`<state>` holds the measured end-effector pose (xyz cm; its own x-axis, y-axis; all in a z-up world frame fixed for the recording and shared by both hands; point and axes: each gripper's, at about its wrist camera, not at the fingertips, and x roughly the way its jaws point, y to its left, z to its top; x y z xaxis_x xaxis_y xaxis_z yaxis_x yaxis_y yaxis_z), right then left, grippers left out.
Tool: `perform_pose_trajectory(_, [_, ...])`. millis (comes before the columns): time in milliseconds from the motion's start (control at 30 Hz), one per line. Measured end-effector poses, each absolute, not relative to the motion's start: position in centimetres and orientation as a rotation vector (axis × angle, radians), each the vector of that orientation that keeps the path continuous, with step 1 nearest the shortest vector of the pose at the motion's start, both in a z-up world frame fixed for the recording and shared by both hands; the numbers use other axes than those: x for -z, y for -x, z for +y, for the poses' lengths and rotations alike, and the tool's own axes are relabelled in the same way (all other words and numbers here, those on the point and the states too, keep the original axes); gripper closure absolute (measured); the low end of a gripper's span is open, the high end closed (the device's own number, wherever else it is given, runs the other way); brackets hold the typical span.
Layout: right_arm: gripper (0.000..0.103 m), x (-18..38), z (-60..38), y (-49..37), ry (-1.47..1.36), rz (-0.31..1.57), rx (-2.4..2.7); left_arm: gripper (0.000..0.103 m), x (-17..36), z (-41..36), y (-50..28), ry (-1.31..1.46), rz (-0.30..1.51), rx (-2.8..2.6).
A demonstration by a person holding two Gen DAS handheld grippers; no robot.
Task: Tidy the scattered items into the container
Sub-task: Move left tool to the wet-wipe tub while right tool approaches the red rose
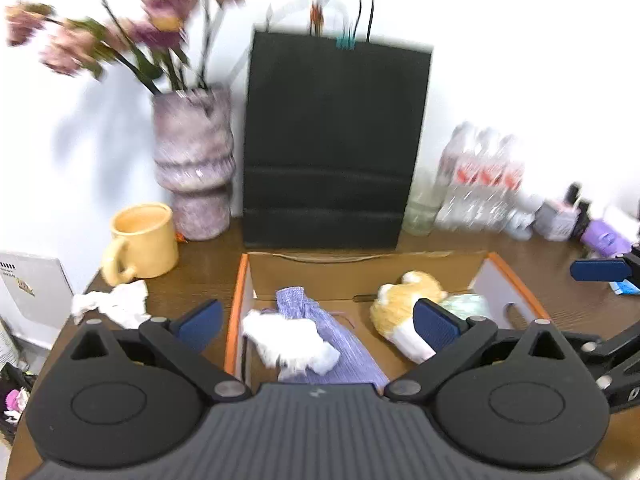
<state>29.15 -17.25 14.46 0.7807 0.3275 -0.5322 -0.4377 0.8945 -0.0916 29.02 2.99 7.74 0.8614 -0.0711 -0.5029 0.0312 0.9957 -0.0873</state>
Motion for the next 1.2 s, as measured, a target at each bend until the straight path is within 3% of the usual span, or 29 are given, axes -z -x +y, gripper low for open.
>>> perform_pose_trajectory(167, [0.000, -13.7, -18.2, -21.4, 0.221, 0.471, -0.442, 0.000, -6.8, 3.7, -20.8, 0.084, 0.439, 0.055])
perform_pose_trajectory(500, [0.000, -8.5, -17.2, -12.0, 0.189, 0.486, -0.443, 0.000, -2.3, 3.4, -11.5, 0.096, 0.462, 0.004])
perform_pose_trajectory(1200, [0.000, -5.1, -16.1, -9.8, 0.127, 0.596, -0.426, 0.000, 0.8, 1.6, -9.3, 0.126, 0.550, -0.002])
